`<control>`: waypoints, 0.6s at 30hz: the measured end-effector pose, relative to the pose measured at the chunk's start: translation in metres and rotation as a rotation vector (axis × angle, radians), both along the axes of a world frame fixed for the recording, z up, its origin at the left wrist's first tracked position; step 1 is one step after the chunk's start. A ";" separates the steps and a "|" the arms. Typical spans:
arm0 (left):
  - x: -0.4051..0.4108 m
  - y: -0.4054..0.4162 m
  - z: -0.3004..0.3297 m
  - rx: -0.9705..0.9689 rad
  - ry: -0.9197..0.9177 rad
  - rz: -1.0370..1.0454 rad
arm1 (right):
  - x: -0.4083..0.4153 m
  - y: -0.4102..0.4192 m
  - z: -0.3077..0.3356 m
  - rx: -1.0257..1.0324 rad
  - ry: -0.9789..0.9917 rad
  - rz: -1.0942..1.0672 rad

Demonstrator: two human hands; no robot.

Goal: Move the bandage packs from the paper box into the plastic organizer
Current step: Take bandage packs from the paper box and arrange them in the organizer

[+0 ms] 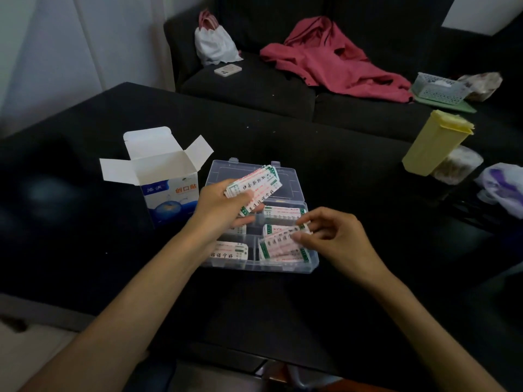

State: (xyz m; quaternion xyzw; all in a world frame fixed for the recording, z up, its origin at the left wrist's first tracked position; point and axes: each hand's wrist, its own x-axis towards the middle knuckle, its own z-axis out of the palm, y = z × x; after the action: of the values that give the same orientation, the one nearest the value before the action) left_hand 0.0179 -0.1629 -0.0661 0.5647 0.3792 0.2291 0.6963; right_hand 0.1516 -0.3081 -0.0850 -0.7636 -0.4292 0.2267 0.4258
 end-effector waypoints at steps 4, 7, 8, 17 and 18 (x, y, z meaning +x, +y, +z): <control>-0.001 0.000 0.001 0.003 0.005 0.004 | 0.008 -0.004 -0.002 -0.191 -0.143 0.088; 0.000 -0.001 0.000 -0.004 0.016 -0.003 | 0.010 -0.002 -0.002 -0.315 -0.296 0.210; 0.000 -0.001 0.000 -0.010 0.020 -0.004 | 0.010 -0.001 -0.002 -0.343 -0.315 0.242; 0.000 0.001 0.001 -0.034 0.036 0.003 | 0.002 0.007 0.002 -0.355 -0.825 0.199; 0.000 0.001 0.001 -0.041 0.036 0.005 | 0.001 0.009 0.003 -0.352 -0.835 0.191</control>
State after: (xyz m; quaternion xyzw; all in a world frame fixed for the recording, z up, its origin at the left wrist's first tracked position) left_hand 0.0179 -0.1620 -0.0647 0.5533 0.3979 0.2128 0.7002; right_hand 0.1527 -0.2994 -0.0825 -0.8073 -0.5874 0.0075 0.0574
